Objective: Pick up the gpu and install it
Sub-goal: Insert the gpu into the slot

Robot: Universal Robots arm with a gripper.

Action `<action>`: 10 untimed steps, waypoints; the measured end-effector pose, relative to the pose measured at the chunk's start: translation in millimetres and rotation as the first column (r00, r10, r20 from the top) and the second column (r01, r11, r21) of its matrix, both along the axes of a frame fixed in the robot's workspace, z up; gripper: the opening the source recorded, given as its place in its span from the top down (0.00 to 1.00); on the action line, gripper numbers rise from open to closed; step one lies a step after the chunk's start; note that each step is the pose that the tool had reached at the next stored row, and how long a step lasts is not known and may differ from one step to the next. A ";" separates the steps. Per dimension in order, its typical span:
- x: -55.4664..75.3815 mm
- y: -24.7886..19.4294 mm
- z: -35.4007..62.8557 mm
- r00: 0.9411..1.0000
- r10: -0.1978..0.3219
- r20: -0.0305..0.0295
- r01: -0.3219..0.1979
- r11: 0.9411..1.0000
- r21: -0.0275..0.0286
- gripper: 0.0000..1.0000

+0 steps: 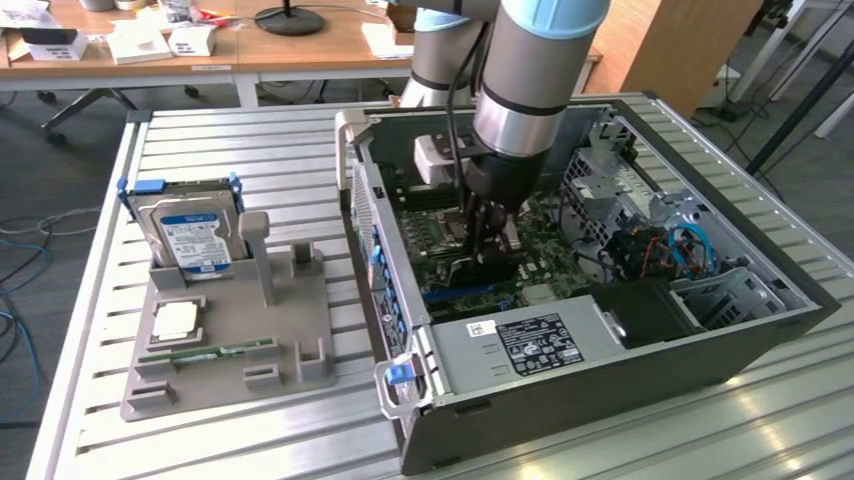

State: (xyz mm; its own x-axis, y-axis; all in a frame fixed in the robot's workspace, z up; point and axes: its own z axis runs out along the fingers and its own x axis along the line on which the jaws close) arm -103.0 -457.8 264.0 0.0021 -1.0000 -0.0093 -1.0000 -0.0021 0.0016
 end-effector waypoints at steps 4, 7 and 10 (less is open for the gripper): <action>0.0 0.0 10.2 1.000 0.000 0.000 0.000 1.000 0.000 0.67; 0.0 0.0 18.6 1.000 0.000 0.000 0.000 1.000 0.000 0.67; 0.0 0.0 27.1 1.000 0.000 0.000 0.000 1.000 0.000 0.67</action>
